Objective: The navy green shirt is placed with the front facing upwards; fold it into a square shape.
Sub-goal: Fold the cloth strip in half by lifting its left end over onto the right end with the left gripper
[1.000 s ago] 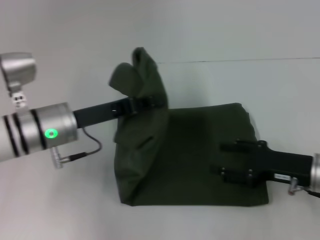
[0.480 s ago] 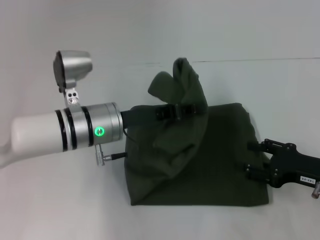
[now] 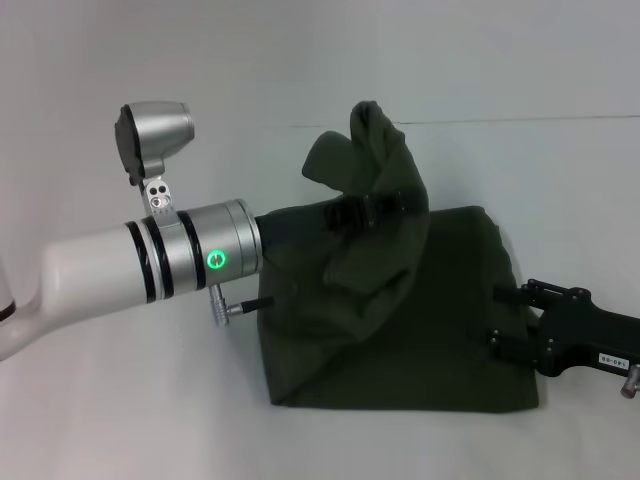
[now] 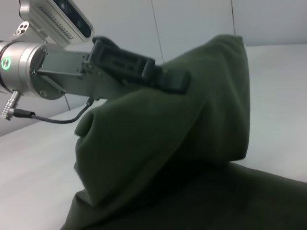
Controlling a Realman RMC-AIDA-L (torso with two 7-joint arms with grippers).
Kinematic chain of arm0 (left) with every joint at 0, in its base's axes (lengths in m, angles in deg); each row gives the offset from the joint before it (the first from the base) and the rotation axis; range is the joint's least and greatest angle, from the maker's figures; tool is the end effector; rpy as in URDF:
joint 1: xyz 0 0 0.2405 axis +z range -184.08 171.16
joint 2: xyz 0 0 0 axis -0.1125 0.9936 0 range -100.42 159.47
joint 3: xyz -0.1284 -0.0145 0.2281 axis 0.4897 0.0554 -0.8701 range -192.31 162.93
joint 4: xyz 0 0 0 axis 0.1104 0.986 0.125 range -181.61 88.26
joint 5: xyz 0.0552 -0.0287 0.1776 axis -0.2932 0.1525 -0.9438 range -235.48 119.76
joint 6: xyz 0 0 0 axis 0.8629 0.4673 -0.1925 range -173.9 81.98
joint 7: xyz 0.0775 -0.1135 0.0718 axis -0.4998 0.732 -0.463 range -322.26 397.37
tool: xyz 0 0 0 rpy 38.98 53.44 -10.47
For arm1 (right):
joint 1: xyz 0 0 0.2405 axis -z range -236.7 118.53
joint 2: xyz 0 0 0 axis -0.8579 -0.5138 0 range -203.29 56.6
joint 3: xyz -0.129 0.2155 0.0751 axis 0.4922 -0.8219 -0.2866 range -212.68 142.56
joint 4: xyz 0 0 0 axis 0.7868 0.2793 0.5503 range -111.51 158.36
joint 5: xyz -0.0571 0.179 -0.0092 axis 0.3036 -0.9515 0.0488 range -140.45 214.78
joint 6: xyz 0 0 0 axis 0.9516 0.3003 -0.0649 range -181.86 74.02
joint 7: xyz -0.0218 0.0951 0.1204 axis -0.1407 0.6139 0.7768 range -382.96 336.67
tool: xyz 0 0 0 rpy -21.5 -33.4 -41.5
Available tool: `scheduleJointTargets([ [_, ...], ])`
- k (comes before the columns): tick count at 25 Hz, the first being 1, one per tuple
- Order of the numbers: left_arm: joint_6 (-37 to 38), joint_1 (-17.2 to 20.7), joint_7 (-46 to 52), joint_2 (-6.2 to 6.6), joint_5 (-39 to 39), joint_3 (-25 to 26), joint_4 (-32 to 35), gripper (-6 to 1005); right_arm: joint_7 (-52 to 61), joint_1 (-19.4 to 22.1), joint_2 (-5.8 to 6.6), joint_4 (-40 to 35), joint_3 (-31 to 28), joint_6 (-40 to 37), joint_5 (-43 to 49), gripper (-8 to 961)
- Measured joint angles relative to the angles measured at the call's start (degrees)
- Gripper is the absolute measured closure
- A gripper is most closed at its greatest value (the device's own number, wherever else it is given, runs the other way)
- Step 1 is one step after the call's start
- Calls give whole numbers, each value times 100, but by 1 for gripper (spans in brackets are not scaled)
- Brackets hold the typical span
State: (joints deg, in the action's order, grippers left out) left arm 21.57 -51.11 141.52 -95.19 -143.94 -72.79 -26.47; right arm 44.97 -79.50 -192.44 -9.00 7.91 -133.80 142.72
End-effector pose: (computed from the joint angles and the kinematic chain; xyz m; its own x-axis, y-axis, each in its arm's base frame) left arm -0.1486 0.3660 -0.0978 0.3335 0.7222 0.6060 0.7759 -0.5754 0.2587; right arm 0.3061 0.2876 -0.0218 0.7630 -0.3545 -0.5405 -0.5663 -0.7698 -0.2946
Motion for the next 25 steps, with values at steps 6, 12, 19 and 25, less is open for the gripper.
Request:
scheduleJointTargets([
  [6, -170, -153, -141, 0, 241, -367, -137, 892, 0, 2, 0, 4, 0, 0, 0, 192],
  [12, -381, -269, -230, 0, 480, -737, -400, 893, 0, 8, 1, -3, 0, -1, 0, 192],
  [19, -666, -549, -269, -1, 880, -1017, -874, 867, 34, 12, 42, -9, -14, -53, -4, 192],
  [25, -674, -518, -346, 0, 1358, -1024, -918, 688, 83, 109, 146, -16, -194, -172, -4, 193],
])
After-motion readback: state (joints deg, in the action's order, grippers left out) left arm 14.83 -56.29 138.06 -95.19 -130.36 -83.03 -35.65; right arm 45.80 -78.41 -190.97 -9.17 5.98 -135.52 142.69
